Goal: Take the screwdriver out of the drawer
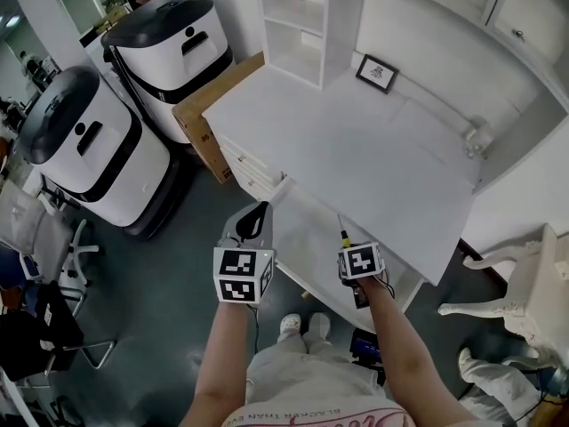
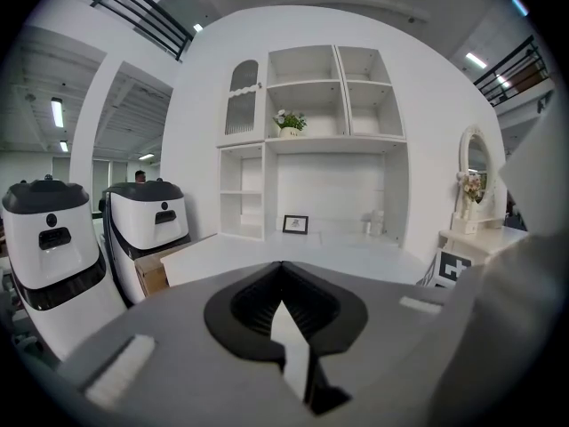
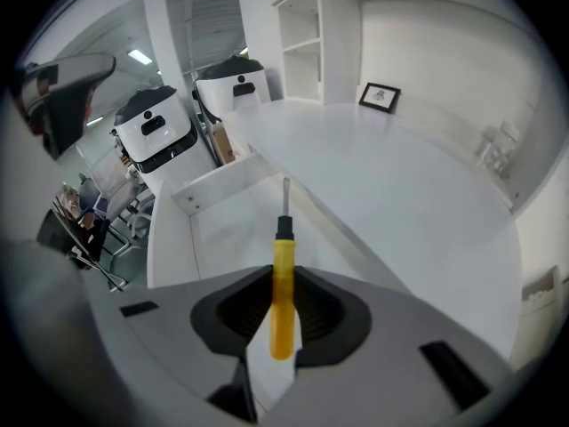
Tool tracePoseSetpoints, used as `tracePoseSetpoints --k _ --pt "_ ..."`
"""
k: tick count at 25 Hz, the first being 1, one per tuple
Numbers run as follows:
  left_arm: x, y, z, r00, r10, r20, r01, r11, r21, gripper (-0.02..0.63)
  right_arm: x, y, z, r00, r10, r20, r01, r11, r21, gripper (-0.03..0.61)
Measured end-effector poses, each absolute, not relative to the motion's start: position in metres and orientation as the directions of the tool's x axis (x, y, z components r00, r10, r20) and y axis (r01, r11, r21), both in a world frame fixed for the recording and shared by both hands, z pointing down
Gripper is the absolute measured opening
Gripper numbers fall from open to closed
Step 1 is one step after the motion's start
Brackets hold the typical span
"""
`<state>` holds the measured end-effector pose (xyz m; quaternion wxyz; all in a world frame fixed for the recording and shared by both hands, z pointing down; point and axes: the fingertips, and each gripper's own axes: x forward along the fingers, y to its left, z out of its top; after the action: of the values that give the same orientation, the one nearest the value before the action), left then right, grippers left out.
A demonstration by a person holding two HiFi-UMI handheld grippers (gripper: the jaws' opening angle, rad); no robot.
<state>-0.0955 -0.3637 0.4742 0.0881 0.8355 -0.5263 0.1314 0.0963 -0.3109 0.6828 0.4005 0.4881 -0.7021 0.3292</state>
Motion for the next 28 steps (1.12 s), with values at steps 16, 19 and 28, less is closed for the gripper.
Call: tracePoseSetpoints --k 16,19,28 --pt "-0.083 -0.369 0.409 0.447 -0.876 0.180 -0.889 -0.458 -0.023 0.009 0.101 -0.327 0.607 -0.221 -0.559 0.799 -0.948 0.316 -0.041 0.084" --pt "-0.081 -0.370 0.398 0.455 -0.877 0.155 -0.885 -0.464 -0.028 0.009 0.100 -0.329 0.593 -0.224 -0.586 0.778 -0.948 0.317 -0.035 0.084" --pt "-0.081 -0.372 0.361 0.469 -0.880 0.075 -0.880 -0.472 -0.044 0.009 0.102 -0.339 0.542 -0.226 -0.675 0.702 -0.948 0.319 0.002 0.084"
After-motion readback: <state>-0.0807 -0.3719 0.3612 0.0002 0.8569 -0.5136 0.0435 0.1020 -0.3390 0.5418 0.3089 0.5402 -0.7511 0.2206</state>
